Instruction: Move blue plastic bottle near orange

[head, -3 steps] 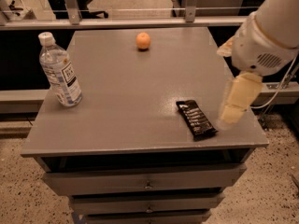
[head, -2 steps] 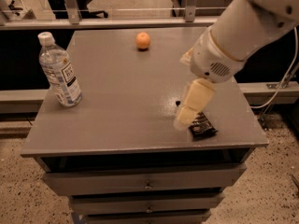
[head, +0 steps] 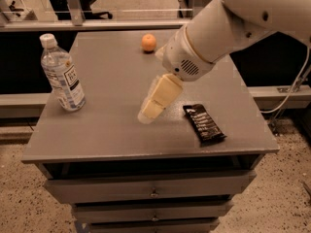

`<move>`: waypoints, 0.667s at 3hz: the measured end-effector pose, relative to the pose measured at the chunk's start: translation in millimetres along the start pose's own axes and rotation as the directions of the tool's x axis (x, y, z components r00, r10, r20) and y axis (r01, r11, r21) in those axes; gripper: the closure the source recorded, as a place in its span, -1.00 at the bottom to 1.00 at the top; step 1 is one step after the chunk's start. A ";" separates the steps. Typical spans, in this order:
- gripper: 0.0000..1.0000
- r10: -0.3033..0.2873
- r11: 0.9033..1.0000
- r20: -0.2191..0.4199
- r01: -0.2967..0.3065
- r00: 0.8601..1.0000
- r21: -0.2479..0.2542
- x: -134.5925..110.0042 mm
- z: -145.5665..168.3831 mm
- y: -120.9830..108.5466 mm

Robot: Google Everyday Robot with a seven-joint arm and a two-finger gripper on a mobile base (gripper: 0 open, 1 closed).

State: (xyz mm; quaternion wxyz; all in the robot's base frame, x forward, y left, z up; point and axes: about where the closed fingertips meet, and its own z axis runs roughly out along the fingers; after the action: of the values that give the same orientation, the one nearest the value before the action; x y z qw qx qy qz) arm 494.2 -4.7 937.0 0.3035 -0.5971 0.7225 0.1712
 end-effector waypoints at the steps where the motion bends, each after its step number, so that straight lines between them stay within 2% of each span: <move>1: -1.00 -0.001 1.000 -0.004 0.001 1.000 -0.003 0.7 -0.4 1.1; 2: -1.00 -0.013 1.000 0.031 0.013 0.999 -0.006 -7.5 4.3 -0.6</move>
Offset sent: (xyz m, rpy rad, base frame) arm 0.0104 0.0184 0.0025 0.0803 -0.0261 0.0356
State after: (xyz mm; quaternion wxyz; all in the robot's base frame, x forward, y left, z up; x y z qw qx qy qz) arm 496.5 3.5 938.6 0.3142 -0.6001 0.7131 0.1808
